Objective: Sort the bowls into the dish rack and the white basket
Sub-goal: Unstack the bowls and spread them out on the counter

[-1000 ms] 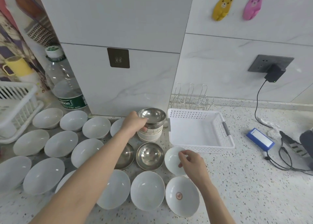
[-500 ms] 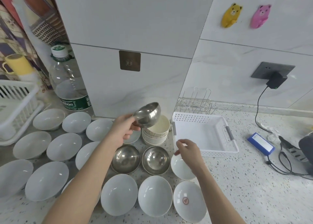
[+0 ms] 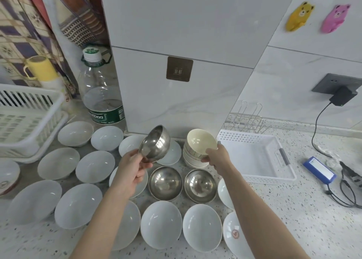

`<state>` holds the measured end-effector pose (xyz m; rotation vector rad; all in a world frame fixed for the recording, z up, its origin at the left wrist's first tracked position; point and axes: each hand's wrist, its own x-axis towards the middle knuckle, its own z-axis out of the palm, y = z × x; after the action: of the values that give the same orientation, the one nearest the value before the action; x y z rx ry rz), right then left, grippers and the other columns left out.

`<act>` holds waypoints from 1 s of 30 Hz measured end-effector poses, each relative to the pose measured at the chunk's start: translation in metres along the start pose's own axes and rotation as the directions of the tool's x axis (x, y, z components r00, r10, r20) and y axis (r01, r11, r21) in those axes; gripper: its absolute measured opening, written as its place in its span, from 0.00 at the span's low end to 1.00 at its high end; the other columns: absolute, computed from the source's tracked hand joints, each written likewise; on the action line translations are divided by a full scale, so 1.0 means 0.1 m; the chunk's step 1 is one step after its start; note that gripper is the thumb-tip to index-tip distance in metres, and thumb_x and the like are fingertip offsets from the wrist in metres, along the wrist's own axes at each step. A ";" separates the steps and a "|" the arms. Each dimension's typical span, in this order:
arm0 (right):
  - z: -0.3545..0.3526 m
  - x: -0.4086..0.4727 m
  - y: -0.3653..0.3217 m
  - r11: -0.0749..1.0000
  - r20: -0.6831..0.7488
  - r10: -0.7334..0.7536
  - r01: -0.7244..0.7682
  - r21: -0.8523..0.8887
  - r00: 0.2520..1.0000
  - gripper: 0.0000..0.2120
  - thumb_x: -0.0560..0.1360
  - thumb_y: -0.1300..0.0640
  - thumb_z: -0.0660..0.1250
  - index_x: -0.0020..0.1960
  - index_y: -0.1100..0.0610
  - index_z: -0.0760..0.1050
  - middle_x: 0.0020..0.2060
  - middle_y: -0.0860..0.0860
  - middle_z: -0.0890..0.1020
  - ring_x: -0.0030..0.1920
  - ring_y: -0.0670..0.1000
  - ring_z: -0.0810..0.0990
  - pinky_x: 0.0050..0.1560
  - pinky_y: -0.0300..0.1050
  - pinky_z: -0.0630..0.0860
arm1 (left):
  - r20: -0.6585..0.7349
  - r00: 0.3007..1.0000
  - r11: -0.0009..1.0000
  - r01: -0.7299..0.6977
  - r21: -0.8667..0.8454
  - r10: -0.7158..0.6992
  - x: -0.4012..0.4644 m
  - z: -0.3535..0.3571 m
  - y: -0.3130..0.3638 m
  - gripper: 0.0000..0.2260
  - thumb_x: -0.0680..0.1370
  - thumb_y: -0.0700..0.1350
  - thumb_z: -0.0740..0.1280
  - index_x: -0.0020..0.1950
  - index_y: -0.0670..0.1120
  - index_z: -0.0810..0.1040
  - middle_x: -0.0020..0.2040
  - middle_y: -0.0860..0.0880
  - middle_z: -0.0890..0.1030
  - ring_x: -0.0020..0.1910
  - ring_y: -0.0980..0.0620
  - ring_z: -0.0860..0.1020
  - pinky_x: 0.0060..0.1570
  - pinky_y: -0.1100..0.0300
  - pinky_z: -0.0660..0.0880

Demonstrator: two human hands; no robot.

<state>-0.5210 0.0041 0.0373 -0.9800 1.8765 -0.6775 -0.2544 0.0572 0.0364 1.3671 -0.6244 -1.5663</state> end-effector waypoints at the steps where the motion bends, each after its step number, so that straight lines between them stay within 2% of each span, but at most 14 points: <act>1: 0.02 0.01 0.00 1.000 -0.014 0.001 -0.001 0.014 1.000 0.21 0.70 0.65 0.55 0.63 0.56 0.66 0.34 0.56 0.84 0.18 0.42 0.75 0.18 0.35 0.61 | -0.005 1.000 1.000 0.000 0.008 0.000 -0.02 -0.02 -0.01 0.07 0.79 0.47 0.67 0.47 0.43 0.79 0.31 0.45 0.79 0.19 0.58 0.62 0.16 0.67 0.54; 3: 0.05 0.04 0.00 0.999 -0.033 -0.001 0.002 0.032 0.999 0.23 0.68 0.67 0.53 0.61 0.55 0.67 0.35 0.58 0.84 0.22 0.45 0.79 0.18 0.36 0.61 | -0.026 1.000 1.000 0.000 0.021 0.001 -0.04 -0.05 -0.02 0.06 0.79 0.46 0.67 0.48 0.43 0.77 0.31 0.45 0.79 0.19 0.58 0.62 0.17 0.68 0.54; 7: 0.05 0.02 -0.01 0.996 -0.028 0.008 -0.005 0.090 1.000 0.24 0.65 0.70 0.52 0.60 0.58 0.68 0.28 0.57 0.83 0.33 0.56 0.80 0.18 0.35 0.60 | -0.045 0.999 0.999 -0.021 0.037 0.022 -0.09 -0.08 -0.03 0.09 0.78 0.46 0.68 0.53 0.42 0.76 0.35 0.43 0.79 0.19 0.60 0.68 0.17 0.69 0.55; 10: 0.02 -0.08 -0.04 0.989 -0.048 -0.007 0.014 0.149 0.999 0.25 0.66 0.71 0.52 0.60 0.57 0.70 0.30 0.59 0.82 0.27 0.50 0.80 0.18 0.35 0.59 | -0.060 0.998 0.999 -0.022 0.039 0.025 -0.13 -0.12 -0.03 0.15 0.77 0.51 0.71 0.58 0.44 0.76 0.36 0.43 0.80 0.21 0.58 0.69 0.17 0.68 0.55; 12: -0.04 -0.18 -0.05 0.973 -0.055 -0.015 0.027 0.229 0.998 0.25 0.69 0.71 0.51 0.61 0.55 0.70 0.34 0.62 0.81 0.21 0.45 0.76 0.18 0.35 0.59 | -0.065 0.998 0.998 -0.016 0.058 0.020 -0.16 -0.13 -0.05 0.18 0.76 0.54 0.72 0.61 0.48 0.76 0.34 0.44 0.82 0.22 0.57 0.66 0.17 0.67 0.56; 13: -0.07 -0.24 -0.03 0.962 -0.062 -0.015 0.031 0.271 0.998 0.25 0.70 0.71 0.51 0.61 0.54 0.71 0.33 0.62 0.81 0.20 0.44 0.74 0.18 0.35 0.59 | -0.059 0.998 0.998 -0.011 0.067 0.015 -0.17 -0.12 -0.06 0.18 0.75 0.54 0.72 0.61 0.49 0.75 0.33 0.44 0.82 0.21 0.57 0.64 0.17 0.67 0.56; 18: -0.34 -0.60 0.17 0.873 -0.112 0.005 0.050 0.485 0.994 0.24 0.72 0.71 0.53 0.62 0.54 0.72 0.31 0.62 0.80 0.20 0.43 0.71 0.18 0.34 0.58 | 0.001 1.000 0.989 -0.001 0.147 0.001 -0.25 0.04 -0.14 0.11 0.77 0.49 0.69 0.59 0.52 0.74 0.30 0.45 0.82 0.20 0.56 0.60 0.17 0.66 0.56; 22: -0.61 -0.84 0.51 0.781 -0.191 0.086 0.052 0.622 0.978 0.22 0.73 0.69 0.54 0.60 0.53 0.75 0.25 0.55 0.78 0.28 0.49 0.69 0.18 0.33 0.57 | 0.051 0.999 0.976 0.003 0.217 -0.014 -0.38 0.27 -0.25 0.11 0.79 0.46 0.66 0.61 0.52 0.74 0.34 0.41 0.82 0.17 0.59 0.65 0.17 0.67 0.57; 24: -0.77 -0.93 0.70 0.746 -0.233 0.122 0.066 0.663 0.965 0.22 0.73 0.69 0.54 0.60 0.52 0.75 0.25 0.56 0.78 0.29 0.50 0.67 0.19 0.34 0.56 | 0.071 0.997 0.971 -0.001 0.239 -0.016 -0.46 0.41 -0.32 0.11 0.79 0.44 0.65 0.61 0.53 0.75 0.34 0.44 0.82 0.20 0.57 0.72 0.18 0.67 0.57; 27: -1.04 -1.01 0.96 0.717 -0.282 0.149 0.092 0.691 0.948 0.20 0.74 0.70 0.54 0.58 0.54 0.75 0.28 0.56 0.76 0.26 0.48 0.70 0.19 0.34 0.55 | 0.082 0.997 0.964 -0.025 0.264 0.004 -0.59 0.68 -0.45 0.10 0.80 0.43 0.65 0.53 0.59 0.78 0.28 0.50 0.81 0.26 0.54 0.77 0.19 0.67 0.56; 30: -1.37 -1.02 1.18 0.699 -0.299 0.175 0.095 0.709 0.938 0.23 0.74 0.71 0.53 0.61 0.52 0.74 0.32 0.58 0.74 0.27 0.47 0.71 0.19 0.34 0.55 | 0.054 0.998 0.955 -0.001 0.296 -0.015 -0.67 1.00 -0.66 0.12 0.79 0.42 0.65 0.60 0.54 0.74 0.29 0.48 0.82 0.24 0.56 0.77 0.18 0.66 0.58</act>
<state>-0.6543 0.1622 0.0559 -0.3032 1.6603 -1.4970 -0.3736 0.1253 0.0379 1.5494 -0.9194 -1.5661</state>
